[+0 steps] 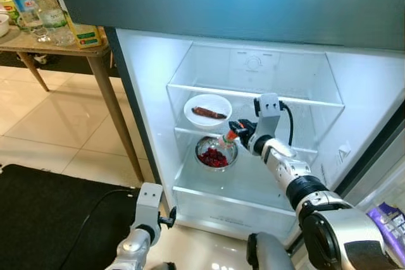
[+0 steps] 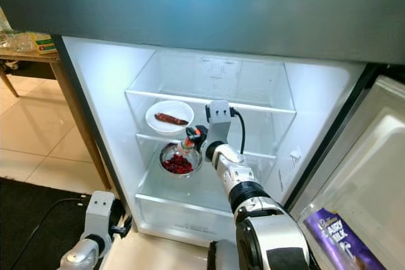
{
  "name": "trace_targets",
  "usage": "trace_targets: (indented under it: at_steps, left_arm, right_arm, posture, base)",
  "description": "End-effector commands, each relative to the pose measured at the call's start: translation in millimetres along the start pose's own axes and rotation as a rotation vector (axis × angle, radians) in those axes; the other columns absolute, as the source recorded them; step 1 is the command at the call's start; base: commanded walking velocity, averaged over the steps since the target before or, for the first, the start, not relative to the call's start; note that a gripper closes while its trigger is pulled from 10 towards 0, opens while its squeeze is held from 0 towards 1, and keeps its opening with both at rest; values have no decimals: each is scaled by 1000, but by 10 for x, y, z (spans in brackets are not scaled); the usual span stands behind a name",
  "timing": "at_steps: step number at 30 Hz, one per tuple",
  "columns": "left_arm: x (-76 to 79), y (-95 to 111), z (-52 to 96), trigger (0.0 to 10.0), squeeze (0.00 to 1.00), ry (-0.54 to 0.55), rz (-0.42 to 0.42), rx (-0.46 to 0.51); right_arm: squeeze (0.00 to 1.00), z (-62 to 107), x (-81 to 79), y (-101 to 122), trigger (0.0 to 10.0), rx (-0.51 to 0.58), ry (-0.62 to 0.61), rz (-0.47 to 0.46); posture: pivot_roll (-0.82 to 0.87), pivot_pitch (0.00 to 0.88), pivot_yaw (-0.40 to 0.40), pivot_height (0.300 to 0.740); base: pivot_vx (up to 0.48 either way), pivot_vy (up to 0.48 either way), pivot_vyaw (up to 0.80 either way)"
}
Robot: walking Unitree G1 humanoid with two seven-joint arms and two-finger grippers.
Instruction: Restocking fridge
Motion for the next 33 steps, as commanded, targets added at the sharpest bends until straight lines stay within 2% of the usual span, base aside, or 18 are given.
trace_targets:
  at_steps: [1,10,12,13,14,15,19,23,25,33]
  left_arm:
    - [-56,57,4,10000,0,2,-20,23]
    - [-19,90,8,10000,0,-20,-32,47]
    - [6,88,9,10000,0,-29,-34,50]
    - [6,88,9,10000,0,-29,-34,50]
    - [50,87,7,10000,0,-43,-37,54]
    - [62,87,6,10000,0,-47,-38,55]
    - [113,89,3,10000,0,-62,-41,60]
    - [162,79,7,10000,0,-76,-43,64]
    - [200,50,21,10000,0,-87,-42,63]
    - [212,59,37,10000,0,-98,-57,78]
  right_arm:
    - [0,-13,6,54,10000,14,-9,25]
    - [0,-11,22,256,10000,81,21,67]
    - [0,-9,63,284,10000,65,1,186]
    - [0,-9,63,284,10000,65,1,186]
    - [0,-7,120,291,10000,41,-32,303]
    - [0,-6,135,290,10000,35,-42,328]
    - [0,-2,195,350,10000,50,-83,329]
    - [0,7,259,514,10000,118,-138,296]
    - [0,23,332,652,10000,170,-224,314]
    - [0,-2,343,610,10000,131,-308,374]
  posture:
    - [-56,43,9,540]
    - [-50,67,9,536]
    - [-54,74,9,536]
    - [-54,74,9,536]
    - [-56,81,10,536]
    - [-56,81,10,536]
    - [-59,95,5,536]
    - [-58,106,4,536]
    - [-58,115,6,536]
    - [-53,139,6,536]
  base:
    - [0,0,0]
    - [0,0,0]
    - [0,0,0]
    - [0,0,0]
    - [0,0,0]
    - [0,0,0]
    - [0,0,0]
    - [0,0,0]
    - [0,0,0]
    - [0,0,0]
Point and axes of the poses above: a point about 5 cm out from each wrist's last joint towards the gripper, its own z axis pointing back from the gripper into the wrist, its own y axis along the axis of the wrist's last joint, x = y × z, the point moved 6 cm from there along -z, pointing out of the wrist towards the gripper, and after that the axes turned 2 degrees about z, right-handed, at the moved point
